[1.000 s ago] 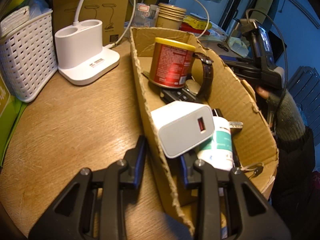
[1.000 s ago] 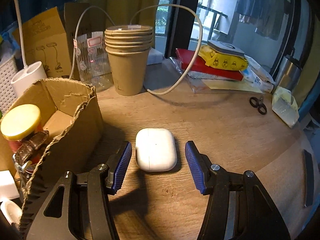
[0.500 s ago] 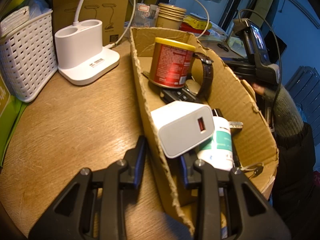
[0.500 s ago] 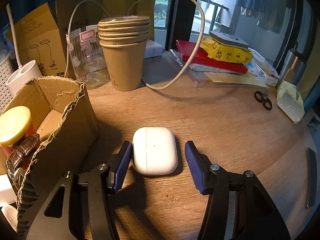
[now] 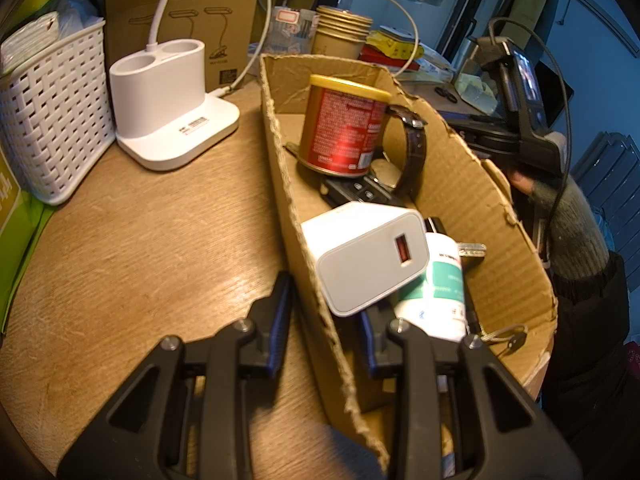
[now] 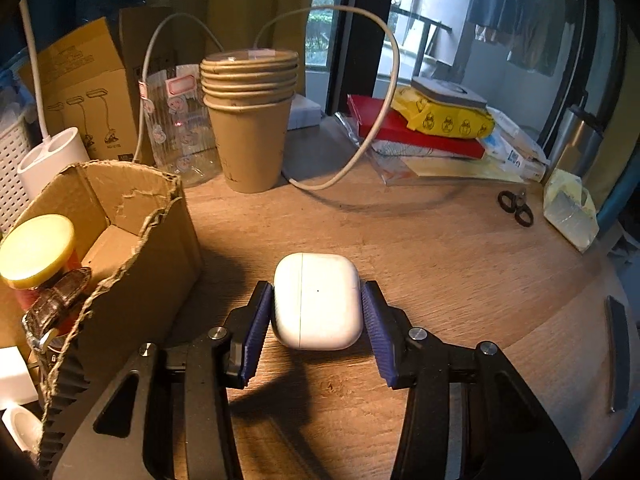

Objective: Organize rigid objects
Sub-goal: 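Grasp the white AirPods case with the right gripper and lift, then carry the AirPods case into the cardboard box and open the right gripper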

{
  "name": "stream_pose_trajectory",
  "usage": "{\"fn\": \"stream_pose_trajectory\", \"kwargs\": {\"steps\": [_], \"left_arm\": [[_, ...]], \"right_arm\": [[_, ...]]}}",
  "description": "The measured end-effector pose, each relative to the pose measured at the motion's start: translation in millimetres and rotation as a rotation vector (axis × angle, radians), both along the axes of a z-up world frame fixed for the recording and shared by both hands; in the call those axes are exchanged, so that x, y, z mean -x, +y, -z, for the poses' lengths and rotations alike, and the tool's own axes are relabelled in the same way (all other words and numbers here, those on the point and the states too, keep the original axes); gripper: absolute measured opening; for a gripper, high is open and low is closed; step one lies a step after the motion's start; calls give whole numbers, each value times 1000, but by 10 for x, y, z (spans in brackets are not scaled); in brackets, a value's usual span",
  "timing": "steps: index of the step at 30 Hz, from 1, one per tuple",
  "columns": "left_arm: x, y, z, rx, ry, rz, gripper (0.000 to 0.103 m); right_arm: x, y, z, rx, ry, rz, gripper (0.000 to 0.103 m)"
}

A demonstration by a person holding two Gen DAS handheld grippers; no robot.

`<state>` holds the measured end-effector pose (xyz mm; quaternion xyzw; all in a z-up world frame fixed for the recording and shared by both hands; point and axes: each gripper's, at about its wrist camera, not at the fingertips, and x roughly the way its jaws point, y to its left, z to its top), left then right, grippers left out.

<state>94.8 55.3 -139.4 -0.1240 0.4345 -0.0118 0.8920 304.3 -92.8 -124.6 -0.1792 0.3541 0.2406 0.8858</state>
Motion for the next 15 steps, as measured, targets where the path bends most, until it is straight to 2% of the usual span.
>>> {"fn": "stream_pose_trajectory", "kwargs": {"steps": [15], "left_arm": [[3,-6,7,0,-1,-2,31]], "right_arm": [[490,-24,-426,-69,-105,-43,48]]}}
